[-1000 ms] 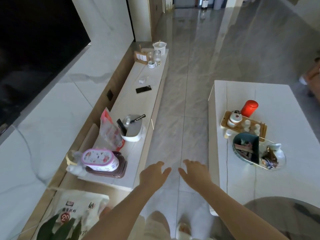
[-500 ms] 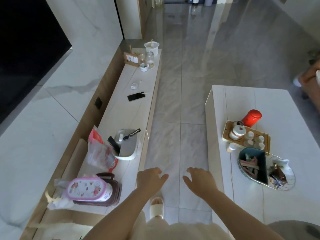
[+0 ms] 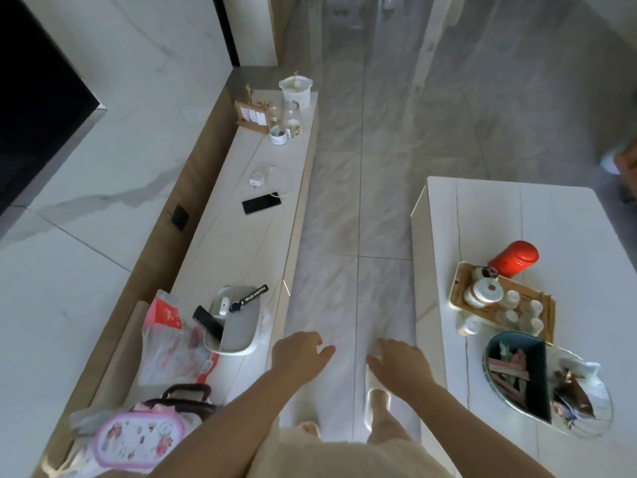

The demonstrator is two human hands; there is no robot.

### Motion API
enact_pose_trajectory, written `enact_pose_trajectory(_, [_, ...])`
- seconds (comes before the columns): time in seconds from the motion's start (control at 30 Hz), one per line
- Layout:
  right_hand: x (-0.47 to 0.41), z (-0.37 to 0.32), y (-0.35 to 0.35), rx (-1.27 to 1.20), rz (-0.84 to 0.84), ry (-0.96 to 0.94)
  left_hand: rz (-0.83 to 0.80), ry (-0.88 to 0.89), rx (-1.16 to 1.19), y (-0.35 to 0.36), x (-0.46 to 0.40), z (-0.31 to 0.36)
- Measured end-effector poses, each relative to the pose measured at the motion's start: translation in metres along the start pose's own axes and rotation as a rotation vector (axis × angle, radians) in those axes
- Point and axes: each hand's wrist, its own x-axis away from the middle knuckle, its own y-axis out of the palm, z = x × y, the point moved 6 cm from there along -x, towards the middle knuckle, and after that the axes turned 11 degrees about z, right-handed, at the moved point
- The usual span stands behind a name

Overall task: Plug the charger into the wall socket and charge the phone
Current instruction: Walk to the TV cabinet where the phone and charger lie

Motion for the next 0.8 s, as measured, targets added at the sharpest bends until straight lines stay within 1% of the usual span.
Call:
enact_pose_trajectory(0.07, [-0.024,0.013,-0.007,0.009,-0.027,-0.038,0.008,-0.019,-0.008,-0.002,-0.019,0.012])
enact_pose_trajectory(0.2, [-0.077,0.04,-0.033,0.021,-0.024,-0.134,0.049,-0.052,-0.04,-0.008,-0.063,0.042])
enact_pose_trajectory(0.43, [-0.151,0.087,-0.068,0.045,-0.08,-0.194,0.107,-0.049,-0.117,-0.022,-0.122,0.104])
enact_pose_trajectory(0.67, [-0.193,0.105,-0.073,0.016,-0.137,-0.21,0.042,-0.131,-0.17,-0.028,-0.156,0.117])
enact_pose_trajectory(0.8, [-0.226,0.106,-0.08,0.014,-0.136,-0.199,0.01,-0.131,-0.183,-0.031,-0.188,0.118])
